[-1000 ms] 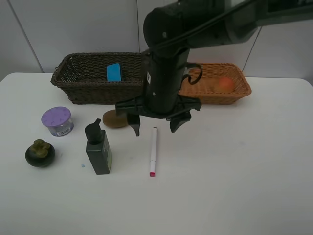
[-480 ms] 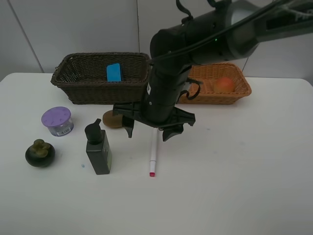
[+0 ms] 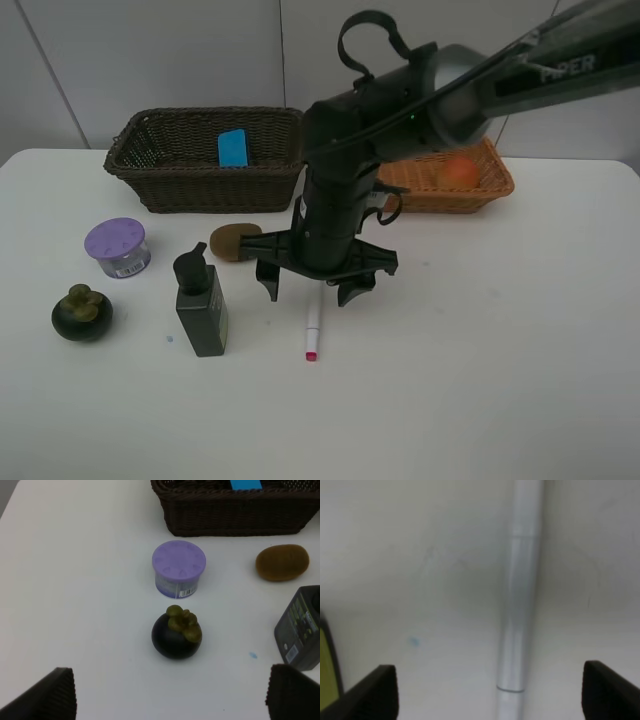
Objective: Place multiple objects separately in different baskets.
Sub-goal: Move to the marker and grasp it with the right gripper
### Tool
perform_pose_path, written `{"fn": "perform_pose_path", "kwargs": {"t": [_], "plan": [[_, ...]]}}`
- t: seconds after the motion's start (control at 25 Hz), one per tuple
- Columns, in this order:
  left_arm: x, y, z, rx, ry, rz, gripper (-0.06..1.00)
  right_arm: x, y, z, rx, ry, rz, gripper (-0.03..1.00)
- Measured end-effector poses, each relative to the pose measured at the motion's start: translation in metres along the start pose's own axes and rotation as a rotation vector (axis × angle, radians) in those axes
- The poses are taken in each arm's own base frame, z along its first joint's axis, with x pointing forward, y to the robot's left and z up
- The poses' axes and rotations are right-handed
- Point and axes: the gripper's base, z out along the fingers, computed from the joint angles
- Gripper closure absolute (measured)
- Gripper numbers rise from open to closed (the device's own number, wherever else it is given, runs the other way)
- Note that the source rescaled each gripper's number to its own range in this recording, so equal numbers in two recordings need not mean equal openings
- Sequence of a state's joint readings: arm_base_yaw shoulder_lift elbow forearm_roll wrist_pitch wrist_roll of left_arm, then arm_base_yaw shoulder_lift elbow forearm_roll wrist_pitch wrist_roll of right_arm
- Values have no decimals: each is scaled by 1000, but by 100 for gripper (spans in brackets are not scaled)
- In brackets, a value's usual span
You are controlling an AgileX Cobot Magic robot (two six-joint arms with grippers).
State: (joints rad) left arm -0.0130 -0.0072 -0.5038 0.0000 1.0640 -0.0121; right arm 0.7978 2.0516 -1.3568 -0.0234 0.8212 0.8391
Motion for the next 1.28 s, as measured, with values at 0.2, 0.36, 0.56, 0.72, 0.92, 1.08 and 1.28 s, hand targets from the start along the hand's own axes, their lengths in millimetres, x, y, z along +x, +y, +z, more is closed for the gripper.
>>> {"fn": "perform_pose_path", "kwargs": {"t": [0.2, 0.36, 0.56, 0.72, 0.92, 1.08, 1.28], "plan": [[0, 0, 0, 0, 0, 0, -6, 1, -1, 9, 20, 14, -3, 10], [0, 0, 0, 0, 0, 0, -6, -1, -2, 10, 34, 2, -21, 10], [0, 0, 0, 0, 0, 0, -6, -1, -3, 11, 49, -1, -33, 10], [0, 0, 0, 0, 0, 0, -6, 0, -5, 10, 65, 5, -38, 10], [0, 0, 0, 0, 0, 0, -6, 0, -5, 12, 69, 9, -38, 10], [0, 0, 0, 0, 0, 0, -6, 1, -6, 20, 84, 25, -38, 10], [0, 0, 0, 0, 0, 0, -6, 0, -5, 25, 88, 29, -38, 10]]}}
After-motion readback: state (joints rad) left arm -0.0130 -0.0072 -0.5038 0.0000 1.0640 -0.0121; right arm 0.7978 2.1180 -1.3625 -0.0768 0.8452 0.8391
